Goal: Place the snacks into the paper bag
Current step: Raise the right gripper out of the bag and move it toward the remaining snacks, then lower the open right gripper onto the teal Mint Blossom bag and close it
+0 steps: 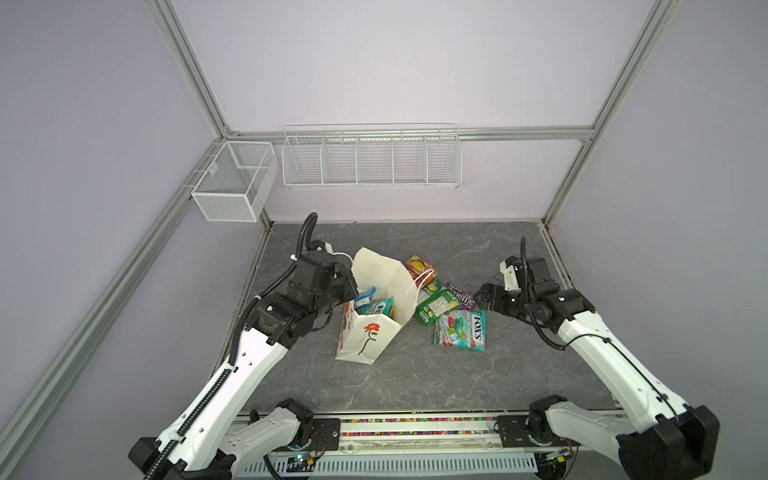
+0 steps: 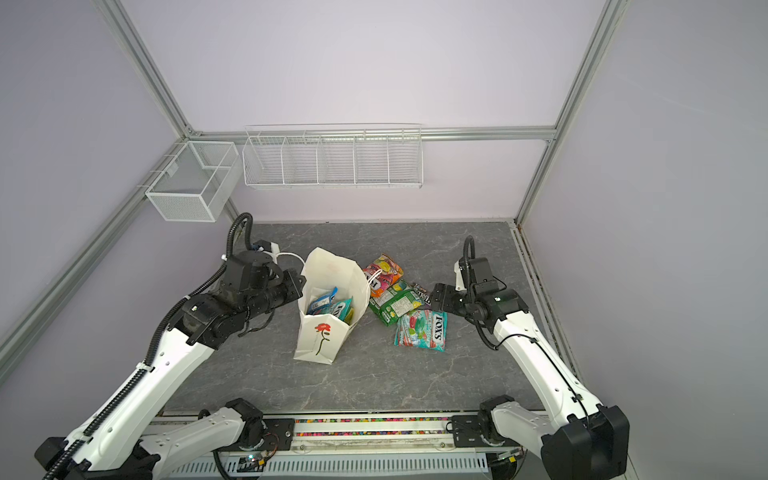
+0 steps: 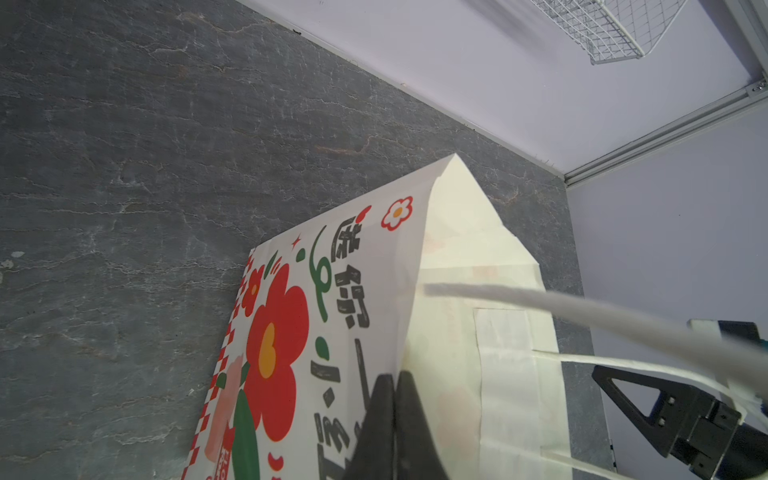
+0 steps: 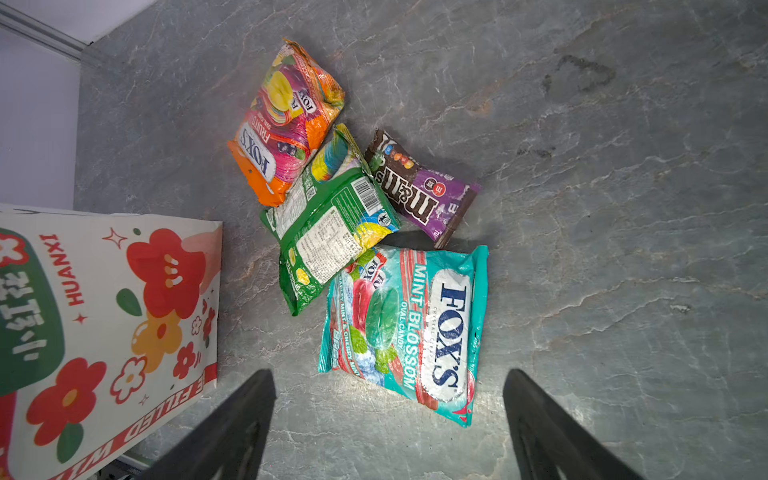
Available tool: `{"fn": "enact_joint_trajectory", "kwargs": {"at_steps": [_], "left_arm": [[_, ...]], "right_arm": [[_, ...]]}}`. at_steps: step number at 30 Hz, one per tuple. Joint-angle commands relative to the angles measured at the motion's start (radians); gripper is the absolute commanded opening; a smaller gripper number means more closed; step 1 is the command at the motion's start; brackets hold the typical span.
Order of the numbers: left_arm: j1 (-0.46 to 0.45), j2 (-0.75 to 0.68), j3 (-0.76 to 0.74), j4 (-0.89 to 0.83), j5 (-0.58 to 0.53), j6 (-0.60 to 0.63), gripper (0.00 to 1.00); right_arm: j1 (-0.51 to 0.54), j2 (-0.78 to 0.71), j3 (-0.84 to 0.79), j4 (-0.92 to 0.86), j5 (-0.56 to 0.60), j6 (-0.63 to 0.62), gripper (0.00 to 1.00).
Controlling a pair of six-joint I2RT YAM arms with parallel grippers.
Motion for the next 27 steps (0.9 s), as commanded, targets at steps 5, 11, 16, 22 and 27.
{"fn": "enact_joint_trajectory", "kwargs": {"at_steps": [5,11,16,22,27], "left_arm": [[-0.005,-0.008,-0.010,0.041,-0.006,-0.003,0.00],[-0.005,-0.011,-0.011,0.041,-0.008,-0.002,0.00],[-0.005,-0.014,-0.010,0.042,-0.005,-0.005,0.00],[-0.005,-0.017,-0.016,0.044,-0.003,-0.007,0.00],[-0.005,-0.020,-0.023,0.047,-0.004,-0.008,0.00]], "right_arm": [[-0.047,0.002,-0.057,0.026,-0.057,0.024,0.90],[-0.074,-0.009,-0.127,0.048,-0.055,0.014,0.91],[-0.089,-0.008,-0.179,0.082,-0.082,0.009,0.93],[-0.148,0.003,-0.239,0.134,-0.137,0.016,0.99],[-0.167,0.010,-0.282,0.180,-0.178,0.027,0.97]]}}
